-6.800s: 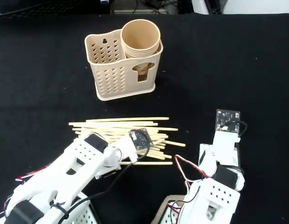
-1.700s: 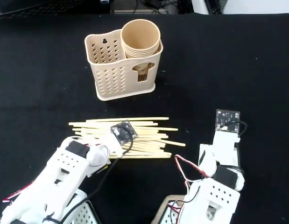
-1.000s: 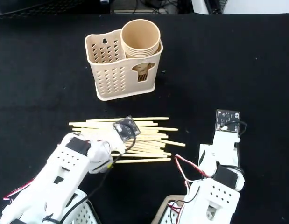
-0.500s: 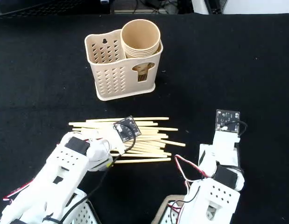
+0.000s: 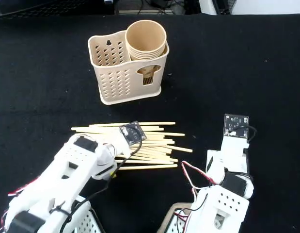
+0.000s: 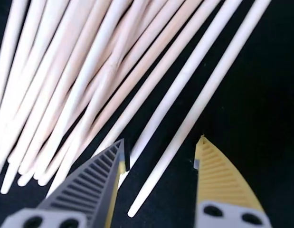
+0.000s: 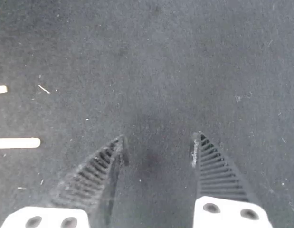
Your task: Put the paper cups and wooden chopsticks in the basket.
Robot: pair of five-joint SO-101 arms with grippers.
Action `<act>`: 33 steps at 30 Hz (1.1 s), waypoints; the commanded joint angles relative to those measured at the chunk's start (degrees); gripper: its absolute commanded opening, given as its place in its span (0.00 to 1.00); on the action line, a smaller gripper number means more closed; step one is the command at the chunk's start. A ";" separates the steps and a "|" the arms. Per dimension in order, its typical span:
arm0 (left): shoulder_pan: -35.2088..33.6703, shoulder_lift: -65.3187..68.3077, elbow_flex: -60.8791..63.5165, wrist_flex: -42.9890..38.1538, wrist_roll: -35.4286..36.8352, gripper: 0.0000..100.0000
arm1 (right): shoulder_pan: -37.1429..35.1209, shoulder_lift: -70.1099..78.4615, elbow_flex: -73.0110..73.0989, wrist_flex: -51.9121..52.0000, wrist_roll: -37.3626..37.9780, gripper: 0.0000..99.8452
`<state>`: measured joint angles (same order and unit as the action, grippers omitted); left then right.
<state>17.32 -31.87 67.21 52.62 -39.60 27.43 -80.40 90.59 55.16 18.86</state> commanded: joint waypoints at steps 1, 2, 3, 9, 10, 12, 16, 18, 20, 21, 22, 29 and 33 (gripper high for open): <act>-0.22 1.32 -2.42 -2.29 0.53 0.25 | 0.35 -0.66 -0.22 -1.23 0.35 0.22; -0.31 1.76 -2.42 -2.64 0.53 0.25 | 0.35 -0.66 -0.22 -1.23 0.35 0.22; -0.31 1.76 -2.42 -2.73 0.53 0.25 | 0.35 -0.66 -0.04 -1.23 0.35 0.22; 0.84 1.76 -1.27 -1.85 0.44 0.24 | 0.35 -0.66 -0.04 -1.23 0.35 0.22; 1.45 1.41 -0.84 -0.97 0.44 0.23 | 0.35 -0.66 -0.04 -1.23 0.35 0.22; 2.86 1.32 -0.57 0.18 0.62 0.17 | 0.35 -0.66 -0.04 -1.23 0.35 0.22; 3.56 1.32 -0.48 0.88 0.79 0.09 | 0.35 -0.66 -0.04 -1.23 0.35 0.22; 3.56 1.32 -0.31 0.88 0.79 0.10 | 0.35 -0.66 -0.04 -1.23 0.35 0.22; 3.56 1.32 -0.31 0.97 0.79 0.10 | 0.35 -0.66 -0.04 -1.23 0.35 0.22; 3.56 1.32 -0.31 1.14 0.79 0.10 | 0.35 -0.66 -0.04 -1.23 0.35 0.22; 3.56 1.23 -0.40 1.76 0.79 0.10 | 0.35 -0.66 -0.04 -1.23 0.35 0.22; 3.74 1.23 -3.56 7.56 0.70 0.10 | 0.35 -0.66 -0.04 -1.23 0.35 0.22; 3.74 1.23 -3.74 7.65 0.62 0.09 | 0.35 -0.66 -0.04 -1.23 0.35 0.22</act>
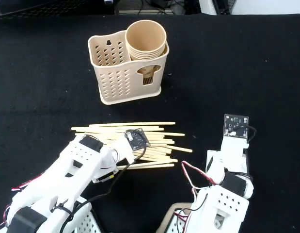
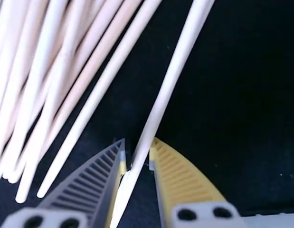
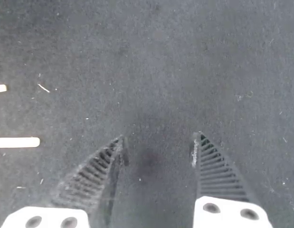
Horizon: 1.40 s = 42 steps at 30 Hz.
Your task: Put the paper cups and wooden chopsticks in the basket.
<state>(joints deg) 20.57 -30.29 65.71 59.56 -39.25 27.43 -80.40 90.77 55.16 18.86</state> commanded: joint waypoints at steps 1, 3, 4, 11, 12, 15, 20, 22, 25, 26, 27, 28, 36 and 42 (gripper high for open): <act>0.48 -0.35 -2.24 0.62 0.18 0.09 | 0.35 -0.66 -0.22 -1.23 0.35 0.22; 0.48 -0.35 -2.15 0.62 0.18 0.09 | 0.35 -0.66 -0.22 -1.23 0.35 0.22; 0.48 -0.35 -2.24 0.70 0.18 0.09 | 0.35 -0.66 -0.22 -1.23 0.35 0.22; 2.15 -0.18 -2.07 0.79 0.35 0.03 | 0.35 -0.66 -0.22 -1.23 0.35 0.22; 2.77 -0.26 -1.98 0.88 0.44 0.03 | 0.35 -0.66 -0.22 -1.23 0.35 0.22; 3.56 -0.35 -2.24 0.97 0.44 0.03 | 0.35 -0.66 -0.22 -1.23 0.35 0.22; 9.80 -0.44 -2.51 4.84 0.44 0.03 | 0.35 -0.66 -0.22 -1.23 0.35 0.22; 13.23 -0.44 -2.51 6.86 0.44 0.03 | 0.35 -0.66 -0.22 -1.23 0.35 0.22; 14.55 -0.44 -2.59 7.38 0.44 0.03 | 0.35 -0.66 -0.22 -1.23 0.35 0.22; 14.46 -0.44 -3.03 7.56 0.44 0.03 | 0.35 -0.66 -0.22 -1.23 0.35 0.22; 13.93 -0.44 -3.74 7.82 0.44 0.03 | 0.35 -0.66 -0.22 -1.23 0.35 0.22; 13.32 -0.44 -4.62 7.82 0.44 0.03 | 0.35 -0.66 -0.22 -1.23 0.35 0.22; 7.78 -1.58 -13.32 15.12 0.53 0.03 | 0.62 -0.66 -0.48 -1.23 0.35 0.22; 1.71 -15.91 -13.49 16.70 0.53 0.03 | 0.79 -0.66 -0.57 -1.93 -2.90 0.14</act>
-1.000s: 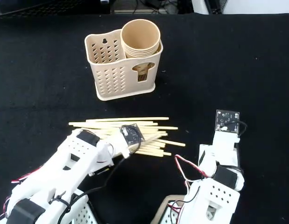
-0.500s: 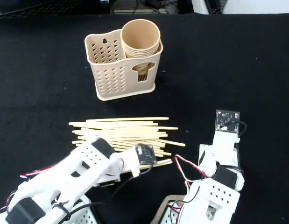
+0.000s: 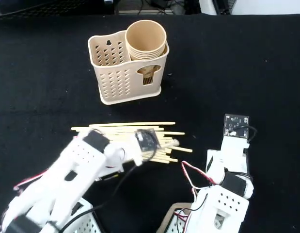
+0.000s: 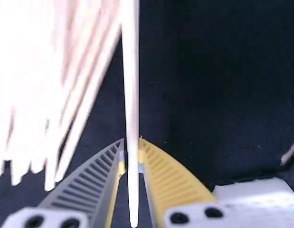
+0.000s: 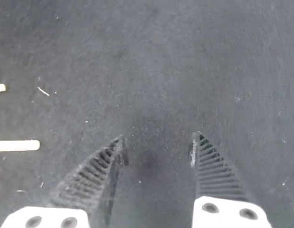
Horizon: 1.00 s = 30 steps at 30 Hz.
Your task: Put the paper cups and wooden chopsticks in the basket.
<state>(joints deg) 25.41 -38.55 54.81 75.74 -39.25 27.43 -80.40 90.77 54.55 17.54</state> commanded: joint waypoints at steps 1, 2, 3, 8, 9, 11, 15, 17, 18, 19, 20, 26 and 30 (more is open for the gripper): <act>-4.18 -10.64 -2.51 0.70 0.53 0.03 | 0.79 -0.66 -0.57 -1.32 -1.49 0.08; -4.97 -13.19 -2.51 1.41 0.53 0.03 | 0.79 -0.66 -0.66 -1.32 -1.49 0.01; -5.49 -15.56 -2.77 2.37 0.53 0.03 | 0.79 -0.66 -0.66 -1.32 -1.49 0.01; -6.46 -26.29 -4.53 5.45 1.85 0.03 | 0.79 -0.66 -0.66 -1.41 -1.49 0.02; -7.08 -27.96 -5.14 5.45 2.99 0.03 | 0.79 -0.66 -0.66 -1.41 -1.49 0.01; -8.22 -30.68 -6.81 4.92 4.84 0.03 | 0.79 -0.66 -0.48 -1.41 -1.49 0.01; -11.91 -35.08 -10.68 -0.35 9.76 0.03 | 0.70 -0.66 -0.13 -2.11 -1.49 0.01; -12.88 -36.75 -12.97 -4.22 13.27 0.03 | 0.62 -0.57 0.31 -2.55 -1.49 0.01; -13.05 -37.36 -13.58 -7.03 15.38 0.03 | 0.44 -0.57 0.31 -2.55 -1.49 0.01; -13.41 -37.80 -13.76 -10.55 17.49 0.03 | 0.44 -0.57 0.31 -2.55 -1.49 0.01; -13.85 -37.98 -13.49 -14.51 19.69 0.03 | 0.44 -0.57 0.40 -2.55 -1.49 0.01; -17.01 -37.71 -5.67 -46.15 29.36 0.03 | 0.44 -0.57 0.40 -2.64 -1.41 0.01; -16.84 -34.90 -1.36 -62.24 33.23 0.03 | 0.44 -0.57 0.48 -2.64 -1.41 0.01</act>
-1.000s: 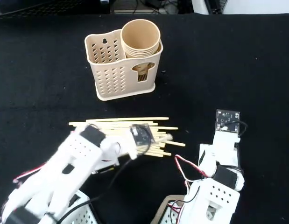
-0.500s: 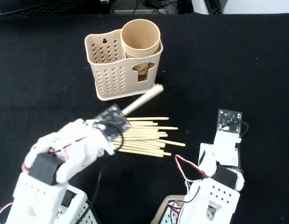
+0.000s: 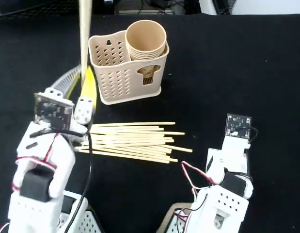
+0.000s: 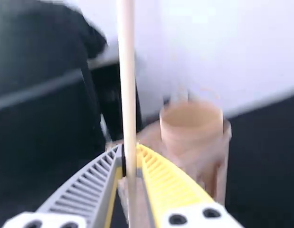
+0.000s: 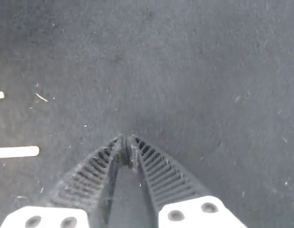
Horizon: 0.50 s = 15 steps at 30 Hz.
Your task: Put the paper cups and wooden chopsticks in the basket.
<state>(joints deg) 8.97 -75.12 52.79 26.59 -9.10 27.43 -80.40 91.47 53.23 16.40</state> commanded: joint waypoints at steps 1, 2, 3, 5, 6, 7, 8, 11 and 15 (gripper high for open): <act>-0.40 3.34 0.92 -16.09 3.87 0.03 | 0.44 -0.66 -0.22 -1.41 -0.26 0.01; -0.40 5.45 0.75 -18.73 4.48 0.03 | 0.44 -0.66 -0.22 -1.67 -0.26 0.01; -0.40 7.91 0.40 -21.27 4.75 0.03 | 0.44 -0.66 -0.13 -2.20 -0.26 0.01; -0.31 13.54 -1.63 -24.09 4.66 0.03 | 0.44 -0.66 0.22 -2.64 -0.26 0.01; -0.31 16.70 -3.21 -24.35 4.66 0.03 | 0.44 -0.66 0.31 -2.73 -0.26 0.01; -0.31 19.96 -5.05 -24.18 4.66 0.03 | 0.44 -0.66 0.40 -2.90 -0.26 0.01; -0.22 23.12 -7.16 -24.09 4.66 0.03 | 0.44 -0.66 0.40 -2.90 -0.26 0.01; -0.22 30.86 -12.70 -24.09 6.68 0.03 | 0.35 -0.66 0.40 -2.90 -0.26 0.01; -0.66 37.27 -16.75 -24.00 15.82 0.03 | 0.35 -0.66 0.48 -2.90 -0.26 0.01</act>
<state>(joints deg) 8.97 -41.10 41.27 3.82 1.36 27.43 -80.40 92.18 51.47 16.40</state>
